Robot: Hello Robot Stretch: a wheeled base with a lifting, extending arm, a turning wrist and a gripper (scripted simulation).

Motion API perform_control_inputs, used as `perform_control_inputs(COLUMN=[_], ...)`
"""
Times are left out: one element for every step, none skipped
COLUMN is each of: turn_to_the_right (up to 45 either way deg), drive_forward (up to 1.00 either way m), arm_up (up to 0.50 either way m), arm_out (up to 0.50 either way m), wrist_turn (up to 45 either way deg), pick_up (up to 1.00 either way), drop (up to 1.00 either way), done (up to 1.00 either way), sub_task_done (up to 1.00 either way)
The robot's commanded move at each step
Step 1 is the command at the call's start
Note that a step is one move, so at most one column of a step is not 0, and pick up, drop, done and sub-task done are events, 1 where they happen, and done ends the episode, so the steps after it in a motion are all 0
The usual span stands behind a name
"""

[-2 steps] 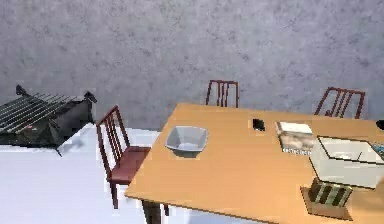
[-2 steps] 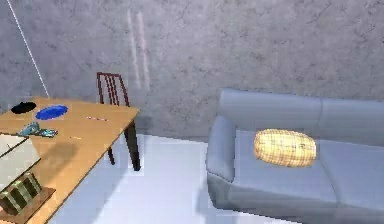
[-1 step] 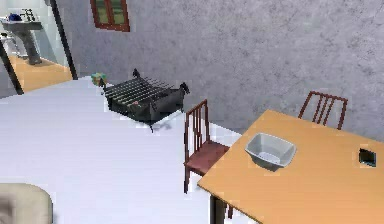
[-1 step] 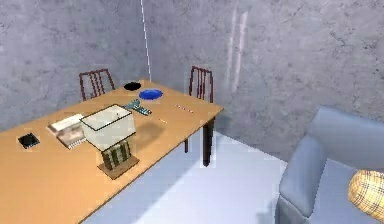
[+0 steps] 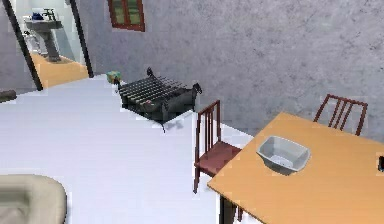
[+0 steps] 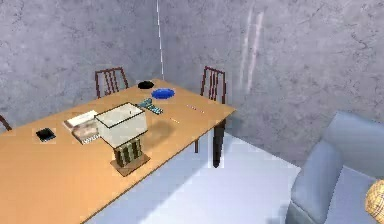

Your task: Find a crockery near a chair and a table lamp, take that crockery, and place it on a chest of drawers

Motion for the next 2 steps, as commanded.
perform_control_inputs(turn_to_the_right=[0.0, -45.0], drive_forward=[0.2, 0.0], arm_up=[0.0, 0.0], arm_out=[0.0, 0.0], wrist_turn=[0.0, 0.0], pick_up=[0.0, 0.0], drop=[0.0, 0.0], done=[0.0, 0.0], sub_task_done=[0.0, 0.0])
